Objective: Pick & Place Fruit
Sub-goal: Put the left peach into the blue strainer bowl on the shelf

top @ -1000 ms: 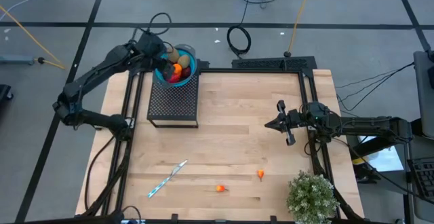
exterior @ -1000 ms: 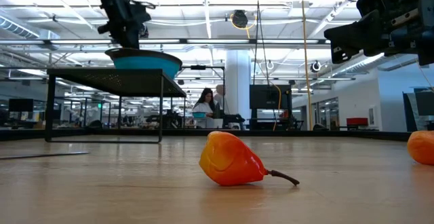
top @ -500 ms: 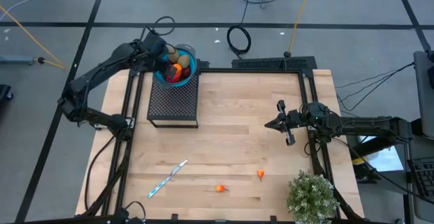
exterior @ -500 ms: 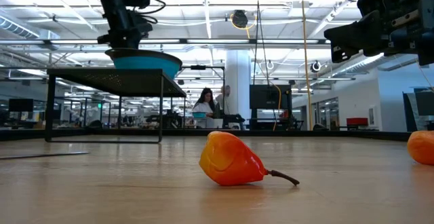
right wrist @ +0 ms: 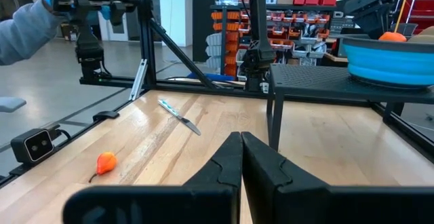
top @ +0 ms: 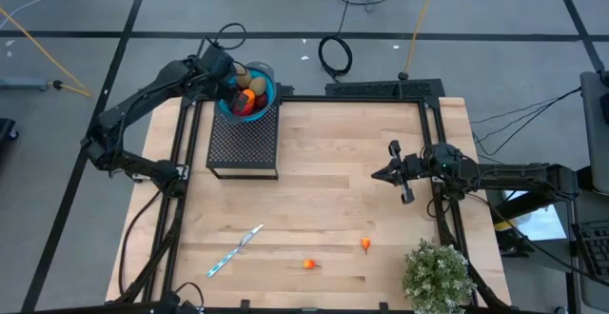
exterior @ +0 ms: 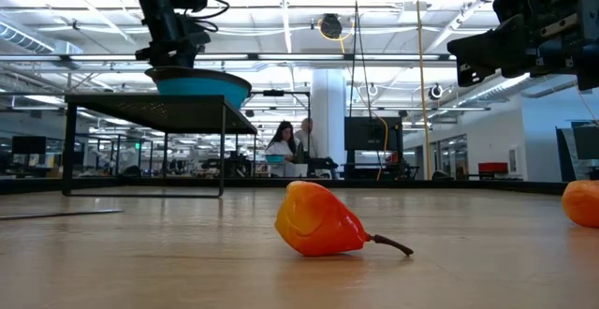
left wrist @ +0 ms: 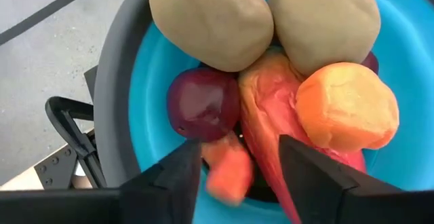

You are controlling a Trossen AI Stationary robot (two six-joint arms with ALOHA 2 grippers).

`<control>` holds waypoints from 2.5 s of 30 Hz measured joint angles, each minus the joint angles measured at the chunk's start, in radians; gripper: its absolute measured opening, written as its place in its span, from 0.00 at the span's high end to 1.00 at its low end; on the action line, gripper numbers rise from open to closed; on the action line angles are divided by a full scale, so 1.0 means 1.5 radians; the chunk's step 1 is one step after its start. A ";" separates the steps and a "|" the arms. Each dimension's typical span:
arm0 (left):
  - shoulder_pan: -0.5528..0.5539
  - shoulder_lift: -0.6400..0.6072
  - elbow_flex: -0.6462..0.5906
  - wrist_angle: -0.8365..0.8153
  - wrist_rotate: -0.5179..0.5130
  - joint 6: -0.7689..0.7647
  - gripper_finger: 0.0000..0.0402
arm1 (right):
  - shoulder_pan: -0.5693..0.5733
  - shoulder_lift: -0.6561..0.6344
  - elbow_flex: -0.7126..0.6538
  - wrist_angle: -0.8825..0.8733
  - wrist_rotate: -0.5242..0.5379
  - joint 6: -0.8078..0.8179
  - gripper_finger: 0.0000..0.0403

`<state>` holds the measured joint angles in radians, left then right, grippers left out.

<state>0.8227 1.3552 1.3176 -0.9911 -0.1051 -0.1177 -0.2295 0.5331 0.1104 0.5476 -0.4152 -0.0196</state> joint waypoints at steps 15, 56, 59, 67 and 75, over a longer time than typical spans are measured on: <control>-0.041 -0.103 0.000 0.000 0.042 -0.045 0.35 | 0.001 0.000 0.000 -0.006 -0.017 0.082 1.00; -0.863 0.156 0.000 0.262 -0.059 0.025 0.35 | 0.125 0.000 0.000 -0.015 0.002 0.090 1.00; -0.864 0.201 0.000 0.302 -0.060 0.025 0.35 | 0.125 0.000 0.000 -0.015 0.002 0.090 1.00; -0.863 0.288 0.000 0.376 -0.054 0.024 0.35 | 0.125 0.000 0.000 -0.015 0.002 0.090 1.00; -0.863 0.346 0.000 0.439 -0.047 0.018 0.35 | 0.125 0.000 0.000 -0.015 0.002 0.090 1.00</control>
<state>-0.4721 1.8741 1.3178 -0.3331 -0.1753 -0.0908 -0.0418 0.5332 0.1104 0.5251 -0.4118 0.1150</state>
